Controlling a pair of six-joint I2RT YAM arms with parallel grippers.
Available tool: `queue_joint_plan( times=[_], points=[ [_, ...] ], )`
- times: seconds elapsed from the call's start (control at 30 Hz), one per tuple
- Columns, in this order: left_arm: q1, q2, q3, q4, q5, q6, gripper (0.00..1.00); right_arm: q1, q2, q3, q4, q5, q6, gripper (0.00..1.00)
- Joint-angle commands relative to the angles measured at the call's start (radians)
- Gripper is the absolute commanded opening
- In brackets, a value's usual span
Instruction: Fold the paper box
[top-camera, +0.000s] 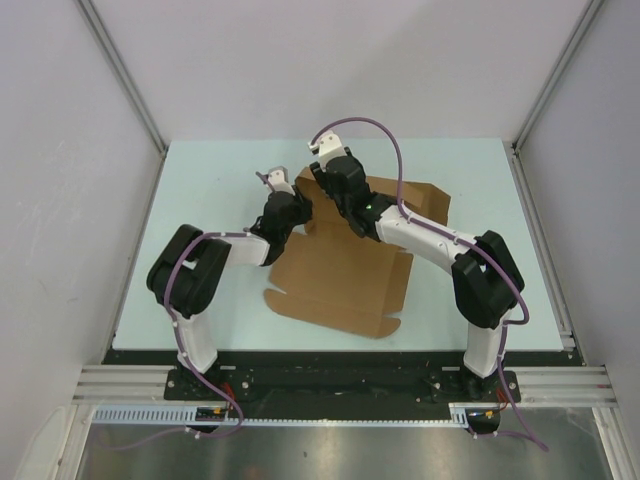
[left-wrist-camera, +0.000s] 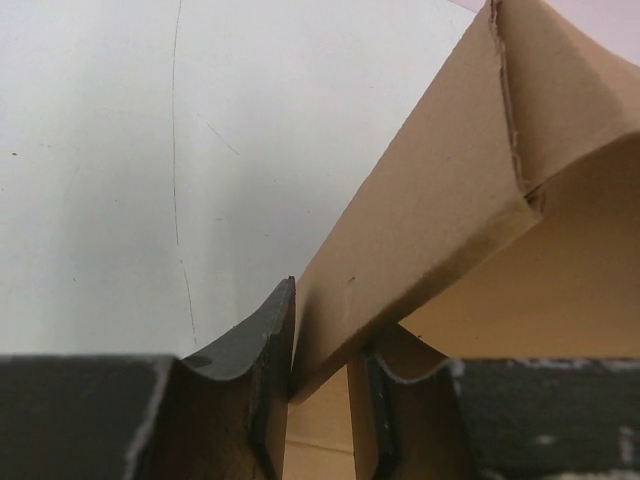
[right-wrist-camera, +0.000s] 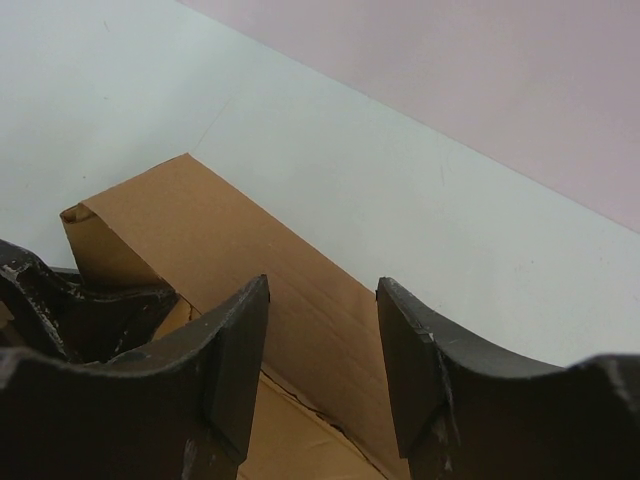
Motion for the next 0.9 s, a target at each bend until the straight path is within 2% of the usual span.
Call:
queue_joint_plan(
  times=[0.0,0.17,0.23,0.27,0.53,0.57,0.6,0.7,0.87],
  points=[
    [-0.001,-0.003,0.003,0.006,-0.005,-0.033,0.0,0.003,-0.025,-0.001,-0.041,-0.008,0.014,0.52],
    [-0.007,-0.015,-0.011,0.029,-0.003,-0.001,0.01,0.007,-0.033,-0.008,-0.042,-0.002,0.012,0.52],
    [-0.01,-0.026,-0.027,0.05,-0.009,0.013,0.09,0.009,-0.036,-0.009,-0.045,0.003,0.009,0.52],
    [-0.013,-0.038,-0.037,0.058,-0.012,0.019,0.16,0.009,-0.037,-0.009,-0.047,0.003,0.005,0.52],
    [-0.015,-0.126,-0.121,0.079,-0.011,0.065,0.28,0.012,-0.048,-0.015,-0.061,0.018,-0.006,0.51],
    [-0.015,-0.145,-0.126,0.079,-0.002,0.073,0.5,0.012,-0.05,-0.018,-0.064,0.021,-0.005,0.51],
    [-0.017,-0.153,-0.127,0.076,0.0,0.085,0.52,0.012,-0.053,-0.017,-0.064,0.023,-0.005,0.51],
    [-0.017,-0.184,-0.133,0.064,0.02,0.114,0.55,0.012,-0.054,-0.018,-0.065,0.029,-0.008,0.51],
    [-0.017,-0.198,-0.13,0.066,0.03,0.14,0.52,0.019,-0.071,-0.018,-0.049,0.033,-0.026,0.53]
  ],
)
